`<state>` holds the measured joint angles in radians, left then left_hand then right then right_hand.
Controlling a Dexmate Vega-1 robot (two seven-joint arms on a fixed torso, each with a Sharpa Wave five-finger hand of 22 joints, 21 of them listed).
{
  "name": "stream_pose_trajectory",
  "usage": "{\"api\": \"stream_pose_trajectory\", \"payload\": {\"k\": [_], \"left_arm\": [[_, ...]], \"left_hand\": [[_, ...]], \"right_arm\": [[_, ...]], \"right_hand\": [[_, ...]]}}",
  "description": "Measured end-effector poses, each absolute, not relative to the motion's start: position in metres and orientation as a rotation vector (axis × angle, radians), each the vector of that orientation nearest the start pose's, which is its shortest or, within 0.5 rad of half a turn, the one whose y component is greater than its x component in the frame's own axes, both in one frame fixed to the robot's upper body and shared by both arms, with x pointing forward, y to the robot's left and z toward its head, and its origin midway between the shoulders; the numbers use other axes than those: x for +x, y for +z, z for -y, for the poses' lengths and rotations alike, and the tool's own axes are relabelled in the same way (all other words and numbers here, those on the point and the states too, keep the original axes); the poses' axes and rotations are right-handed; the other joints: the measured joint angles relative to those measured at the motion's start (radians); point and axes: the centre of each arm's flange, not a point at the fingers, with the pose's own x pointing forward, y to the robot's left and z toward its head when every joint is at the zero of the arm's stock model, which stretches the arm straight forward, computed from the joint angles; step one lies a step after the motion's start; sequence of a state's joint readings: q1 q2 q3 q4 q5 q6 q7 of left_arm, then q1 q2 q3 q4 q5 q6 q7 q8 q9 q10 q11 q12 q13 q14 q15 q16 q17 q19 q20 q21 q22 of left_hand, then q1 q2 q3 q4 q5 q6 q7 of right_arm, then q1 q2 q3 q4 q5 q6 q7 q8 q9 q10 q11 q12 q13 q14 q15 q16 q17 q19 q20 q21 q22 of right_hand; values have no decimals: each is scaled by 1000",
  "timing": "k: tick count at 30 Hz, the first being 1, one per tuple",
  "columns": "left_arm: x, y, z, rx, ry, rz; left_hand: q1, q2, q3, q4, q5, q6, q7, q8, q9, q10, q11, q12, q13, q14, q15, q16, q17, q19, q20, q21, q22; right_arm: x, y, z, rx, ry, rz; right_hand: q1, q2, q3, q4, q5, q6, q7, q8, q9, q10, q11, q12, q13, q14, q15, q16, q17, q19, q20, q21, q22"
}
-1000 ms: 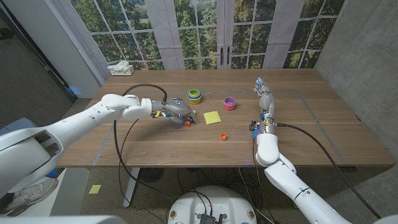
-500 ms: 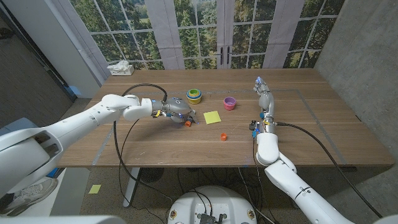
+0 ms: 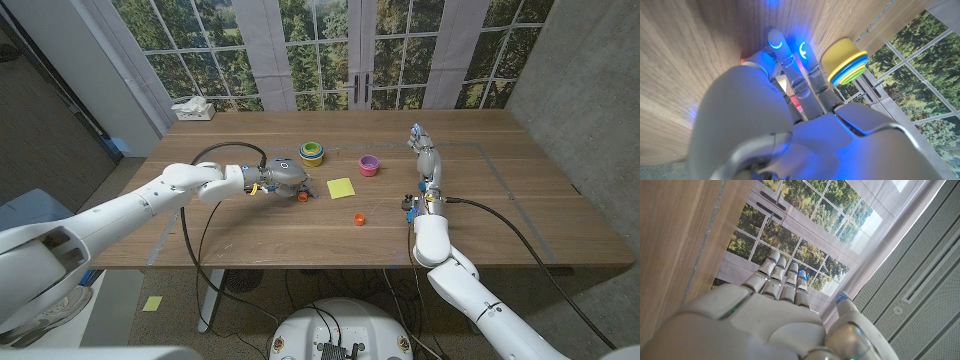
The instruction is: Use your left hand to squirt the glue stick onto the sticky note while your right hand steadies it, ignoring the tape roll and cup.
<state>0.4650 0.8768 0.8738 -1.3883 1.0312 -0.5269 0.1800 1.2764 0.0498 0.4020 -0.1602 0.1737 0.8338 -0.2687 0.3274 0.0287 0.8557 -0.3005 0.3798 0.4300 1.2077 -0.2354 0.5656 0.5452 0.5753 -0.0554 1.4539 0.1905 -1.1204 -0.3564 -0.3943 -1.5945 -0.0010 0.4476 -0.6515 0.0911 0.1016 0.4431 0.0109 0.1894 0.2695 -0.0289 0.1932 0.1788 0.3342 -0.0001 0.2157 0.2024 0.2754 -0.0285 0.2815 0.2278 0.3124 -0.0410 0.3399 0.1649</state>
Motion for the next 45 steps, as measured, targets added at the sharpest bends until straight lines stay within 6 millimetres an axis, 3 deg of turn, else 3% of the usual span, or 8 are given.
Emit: {"api": "stream_pose_trajectory", "payload": {"k": [3,4,5,7,10,14,32,45], "left_arm": [[623,-16,-219,2068,-366,1033],[621,-14,-219,2063,-351,1042],[620,-13,-219,2062,-344,1045],[618,-9,-219,2054,-312,1055],[615,-2,-219,2034,-266,1075],[610,3,-218,2006,-215,1101],[595,18,-219,1875,-76,1120],[590,27,-220,1741,-59,1068]], "left_hand": [[0,0,0,0,4,23,9,17,8,6,-6,0,0,0,0,0,6,0,0,0,-5],[0,0,0,0,4,63,47,21,78,7,-7,0,0,0,0,0,9,-2,2,0,-5],[0,0,0,0,4,104,88,32,249,17,3,0,0,0,0,0,13,-4,3,0,-5],[0,0,0,0,4,102,91,31,340,22,8,0,0,2,2,1,19,-4,3,0,-5],[-9,-1,13,2,12,96,96,33,377,23,9,0,0,-2,5,4,36,-7,0,0,-2],[-30,1,38,7,31,89,103,66,425,23,9,0,0,-13,12,3,78,-14,4,-8,21],[-49,0,51,-4,43,88,105,88,452,23,9,0,28,-17,15,4,133,-18,0,-12,45],[-51,-1,58,-11,43,87,105,96,448,23,9,0,49,-17,15,7,154,-18,0,-8,42]], "right_arm": [[549,-73,205,-74,-201,898],[548,-73,205,-74,-201,899],[548,-74,205,-74,-200,900],[546,-74,206,-75,-199,903],[544,-75,206,-76,-199,905],[542,-75,206,-78,-197,910],[536,-77,207,-86,-192,923],[533,-77,209,-109,-198,911]], "right_hand": [[0,0,3,-3,0,0,0,0,0,0,0,0,0,0,0,0,0,0,0,0,0],[0,0,3,-3,0,0,0,0,0,0,0,0,0,0,0,0,0,0,0,0,0],[0,0,3,-3,0,0,0,0,0,0,0,0,0,0,0,0,0,0,0,-4,0],[0,0,3,-3,0,4,-4,0,0,4,4,0,0,0,0,0,0,0,0,-4,0],[0,0,3,-3,0,5,-5,0,0,5,6,0,0,0,0,0,-5,0,0,-4,0],[0,0,3,-3,0,5,-5,0,0,5,6,0,0,4,-4,0,-5,4,-4,-4,0],[-8,-8,6,-6,0,25,0,0,0,5,5,0,0,4,-4,-4,-5,13,2,-15,0],[6,6,15,-32,0,48,2,7,0,12,-2,0,0,4,-4,-8,-10,13,2,-24,0]]}}
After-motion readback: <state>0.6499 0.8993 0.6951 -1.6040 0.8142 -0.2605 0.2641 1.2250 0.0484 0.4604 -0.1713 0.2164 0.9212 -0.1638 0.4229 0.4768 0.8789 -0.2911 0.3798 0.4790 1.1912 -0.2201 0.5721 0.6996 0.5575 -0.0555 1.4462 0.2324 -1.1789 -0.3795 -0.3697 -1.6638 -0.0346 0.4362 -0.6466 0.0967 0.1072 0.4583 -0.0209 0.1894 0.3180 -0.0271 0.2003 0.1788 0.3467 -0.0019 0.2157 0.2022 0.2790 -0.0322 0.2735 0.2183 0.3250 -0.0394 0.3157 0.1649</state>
